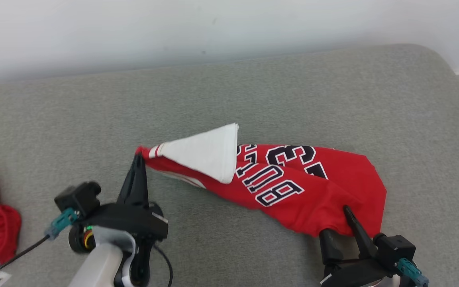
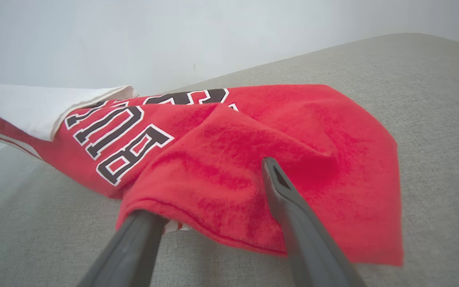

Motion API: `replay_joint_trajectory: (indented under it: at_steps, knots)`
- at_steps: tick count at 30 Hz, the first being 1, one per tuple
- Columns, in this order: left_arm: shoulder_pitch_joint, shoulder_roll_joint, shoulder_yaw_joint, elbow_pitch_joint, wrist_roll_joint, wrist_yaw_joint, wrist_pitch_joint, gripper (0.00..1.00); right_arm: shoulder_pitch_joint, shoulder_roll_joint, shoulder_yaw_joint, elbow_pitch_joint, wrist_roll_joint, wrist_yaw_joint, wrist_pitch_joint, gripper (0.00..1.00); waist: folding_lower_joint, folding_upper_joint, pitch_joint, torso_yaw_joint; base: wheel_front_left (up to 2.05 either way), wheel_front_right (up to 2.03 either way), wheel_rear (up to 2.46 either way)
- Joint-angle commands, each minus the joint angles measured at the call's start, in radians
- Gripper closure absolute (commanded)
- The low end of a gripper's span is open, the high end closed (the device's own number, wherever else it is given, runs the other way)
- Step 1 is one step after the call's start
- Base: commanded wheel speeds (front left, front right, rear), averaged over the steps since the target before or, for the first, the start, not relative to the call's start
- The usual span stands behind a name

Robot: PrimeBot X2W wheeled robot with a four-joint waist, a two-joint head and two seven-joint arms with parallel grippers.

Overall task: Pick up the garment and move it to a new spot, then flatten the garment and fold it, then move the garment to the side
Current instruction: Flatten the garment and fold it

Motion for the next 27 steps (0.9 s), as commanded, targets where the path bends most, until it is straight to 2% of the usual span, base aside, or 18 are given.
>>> replay_joint_trajectory:
  at_steps: [1,4,5,6,10,13,18,23,27]
  knots:
    - [0.049,-0.003,0.025,0.016,-0.052,-0.01,0.016,1.0,0.007,0.001,0.002,-0.009,-0.008,0.003,0.006,0.0,0.0001,-0.0001,-0.011,0.042,0.0,0.0,0.0]
    - [0.074,0.002,0.052,0.044,-0.091,-0.01,0.026,0.98,0.006,0.001,0.001,-0.012,-0.01,0.003,0.008,0.0,0.0001,-0.0001,-0.015,0.047,0.0,0.0,0.0]
    - [0.083,0.008,0.056,0.059,-0.093,-0.001,0.028,0.62,0.004,0.001,0.002,-0.014,-0.008,0.003,0.011,0.0,0.0001,-0.0001,-0.016,0.048,0.0,0.0,0.0]
    - [0.084,0.013,0.067,0.069,-0.087,0.006,0.022,0.0,0.002,0.001,0.001,-0.015,-0.009,0.003,0.014,0.0,0.0001,-0.0001,-0.017,0.049,0.0,0.0,0.0]
    - [0.119,0.009,0.107,0.101,-0.098,0.019,0.008,0.0,-0.003,0.001,-0.005,-0.03,-0.017,0.003,0.02,0.0,0.0001,-0.0001,-0.022,0.047,0.0,0.0,0.0]
    - [0.148,0.023,0.12,0.091,-0.059,0.022,0.0,0.0,0.007,0.001,-0.023,-0.046,-0.026,0.003,0.025,0.0,0.0001,-0.0001,-0.026,0.048,0.0,0.0,0.0]
    - [0.231,0.04,0.156,-0.034,0.14,0.018,-0.003,0.0,0.026,0.001,-0.063,-0.08,-0.04,0.003,0.041,0.0,0.0001,-0.0001,-0.033,0.06,0.0,0.0,0.0]
    - [0.344,0.002,0.206,-0.206,0.355,-0.009,-0.003,0.0,0.039,0.001,-0.11,-0.134,-0.049,0.003,0.072,0.0,0.0001,-0.0001,-0.04,0.077,0.0,0.0,0.0]
    - [0.419,-0.045,0.245,-0.267,0.449,-0.05,-0.003,0.0,0.046,0.001,-0.148,-0.19,-0.046,0.003,0.134,0.0,0.0001,-0.0001,-0.046,0.091,0.0,0.0,0.0]
